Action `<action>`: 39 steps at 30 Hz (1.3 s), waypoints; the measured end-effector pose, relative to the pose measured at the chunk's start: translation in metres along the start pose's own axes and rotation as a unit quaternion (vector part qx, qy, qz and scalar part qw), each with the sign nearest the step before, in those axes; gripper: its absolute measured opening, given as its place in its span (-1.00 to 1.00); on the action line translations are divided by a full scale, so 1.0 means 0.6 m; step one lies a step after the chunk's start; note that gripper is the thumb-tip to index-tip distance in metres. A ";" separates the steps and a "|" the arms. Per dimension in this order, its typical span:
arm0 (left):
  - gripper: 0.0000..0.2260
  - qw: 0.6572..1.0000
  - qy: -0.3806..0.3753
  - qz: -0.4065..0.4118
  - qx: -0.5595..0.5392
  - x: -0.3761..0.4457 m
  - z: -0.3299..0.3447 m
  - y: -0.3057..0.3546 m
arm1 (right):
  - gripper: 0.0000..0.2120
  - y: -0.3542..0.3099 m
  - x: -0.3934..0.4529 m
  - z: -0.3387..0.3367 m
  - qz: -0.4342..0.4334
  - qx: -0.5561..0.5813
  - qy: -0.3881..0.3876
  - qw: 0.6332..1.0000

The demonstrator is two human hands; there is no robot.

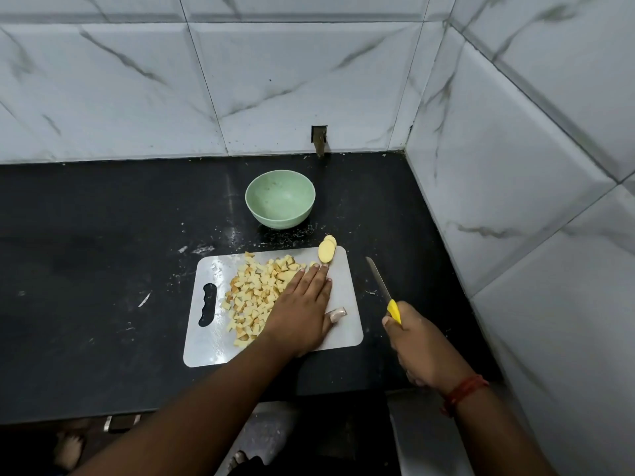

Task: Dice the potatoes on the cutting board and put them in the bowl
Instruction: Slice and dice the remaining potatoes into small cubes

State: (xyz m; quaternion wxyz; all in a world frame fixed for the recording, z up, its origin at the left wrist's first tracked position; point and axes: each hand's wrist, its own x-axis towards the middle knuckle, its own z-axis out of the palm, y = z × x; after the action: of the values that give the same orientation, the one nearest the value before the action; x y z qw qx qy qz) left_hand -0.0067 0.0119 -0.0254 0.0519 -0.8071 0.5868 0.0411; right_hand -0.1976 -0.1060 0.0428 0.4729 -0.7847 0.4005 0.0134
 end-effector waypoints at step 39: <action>-0.45 0.993 -0.046 -0.079 -0.075 0.101 -0.047 -0.052 | -0.84 0.027 -0.025 0.006 -0.017 0.026 0.002 1.000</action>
State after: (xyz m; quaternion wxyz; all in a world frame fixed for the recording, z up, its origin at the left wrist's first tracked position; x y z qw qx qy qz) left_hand 0.0420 -0.0392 -0.0042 0.0216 -0.8498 0.5133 0.1177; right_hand -0.2167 -0.0975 0.0350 0.4920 -0.7790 0.3885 -0.0066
